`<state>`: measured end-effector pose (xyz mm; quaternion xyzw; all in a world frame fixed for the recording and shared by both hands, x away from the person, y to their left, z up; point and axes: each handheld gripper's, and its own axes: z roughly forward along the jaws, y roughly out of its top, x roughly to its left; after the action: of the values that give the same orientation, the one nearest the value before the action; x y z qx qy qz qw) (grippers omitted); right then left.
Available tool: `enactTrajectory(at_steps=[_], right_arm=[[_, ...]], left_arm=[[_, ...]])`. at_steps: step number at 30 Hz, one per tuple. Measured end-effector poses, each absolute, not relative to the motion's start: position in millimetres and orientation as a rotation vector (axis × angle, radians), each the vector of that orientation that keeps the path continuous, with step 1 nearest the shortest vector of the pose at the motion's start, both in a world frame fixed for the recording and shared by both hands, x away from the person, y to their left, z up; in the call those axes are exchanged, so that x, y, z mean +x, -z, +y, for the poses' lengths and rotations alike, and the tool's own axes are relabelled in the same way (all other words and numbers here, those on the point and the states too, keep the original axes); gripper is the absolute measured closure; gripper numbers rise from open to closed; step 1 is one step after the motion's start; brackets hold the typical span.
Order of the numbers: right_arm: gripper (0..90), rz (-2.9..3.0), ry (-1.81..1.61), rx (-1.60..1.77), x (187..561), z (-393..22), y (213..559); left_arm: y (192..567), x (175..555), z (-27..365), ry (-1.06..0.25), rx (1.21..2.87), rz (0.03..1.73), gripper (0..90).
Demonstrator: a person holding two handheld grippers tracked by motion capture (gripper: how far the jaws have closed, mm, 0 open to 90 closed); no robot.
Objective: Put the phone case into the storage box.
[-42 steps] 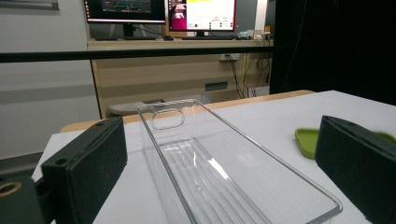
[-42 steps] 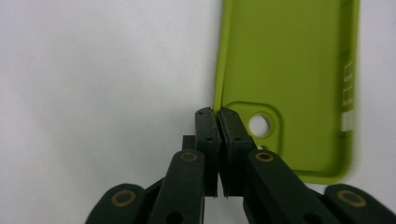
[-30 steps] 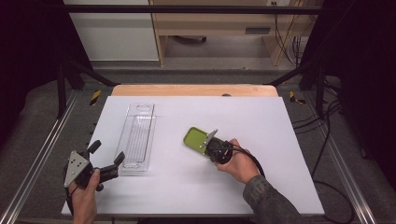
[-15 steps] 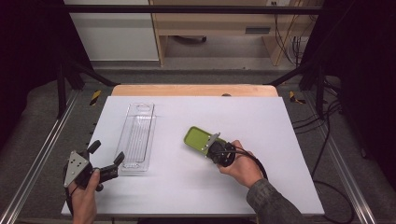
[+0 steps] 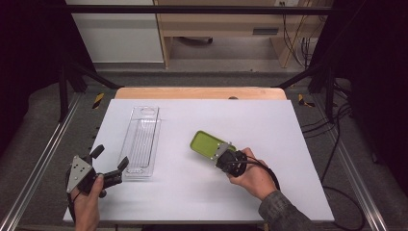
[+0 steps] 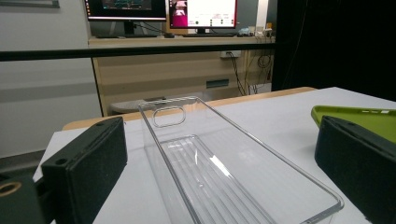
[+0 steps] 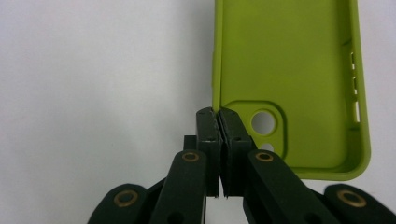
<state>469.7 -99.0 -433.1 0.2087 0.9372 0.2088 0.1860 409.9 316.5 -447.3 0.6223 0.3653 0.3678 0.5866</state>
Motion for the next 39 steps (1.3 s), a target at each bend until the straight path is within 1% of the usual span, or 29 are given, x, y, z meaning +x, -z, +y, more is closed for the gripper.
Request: enactTrajectory(at_steps=[13, 21, 25, 28, 32, 33, 39], right_arm=[[88.0, 2.622, -0.629, 0.524, 447.3, -104.6, 425.8], [88.1, 2.625, -0.607, 0.467, 439.2, -104.6, 419.3], [88.0, 2.621, -0.611, 0.458, 438.5, -104.2, 416.2], [88.0, 2.621, -0.606, 0.441, 438.4, -103.1, 414.2], [88.0, 2.620, -0.602, 0.428, 437.1, -101.2, 412.3], [88.0, 2.620, -0.602, 0.419, 436.8, -100.5, 411.4], [88.0, 2.620, -0.590, 0.403, 436.0, -98.6, 408.9]], left_arm=[[437.3, 406.6, 306.2, -0.872, 1.515, 0.865, 2.1], [418.1, 413.9, 289.3, -0.840, 1.644, 0.844, 1.9], [404.3, 419.3, 278.2, -0.836, 1.718, 0.804, 2.0], [392.0, 424.6, 269.2, -0.859, 1.759, 0.764, 2.6], [378.8, 430.1, 255.9, -0.844, 1.813, 0.736, 2.6], [374.7, 433.3, 249.4, -0.846, 1.849, 0.721, 2.6], [369.9, 441.4, 236.3, -0.834, 1.903, 0.689, 2.8]])
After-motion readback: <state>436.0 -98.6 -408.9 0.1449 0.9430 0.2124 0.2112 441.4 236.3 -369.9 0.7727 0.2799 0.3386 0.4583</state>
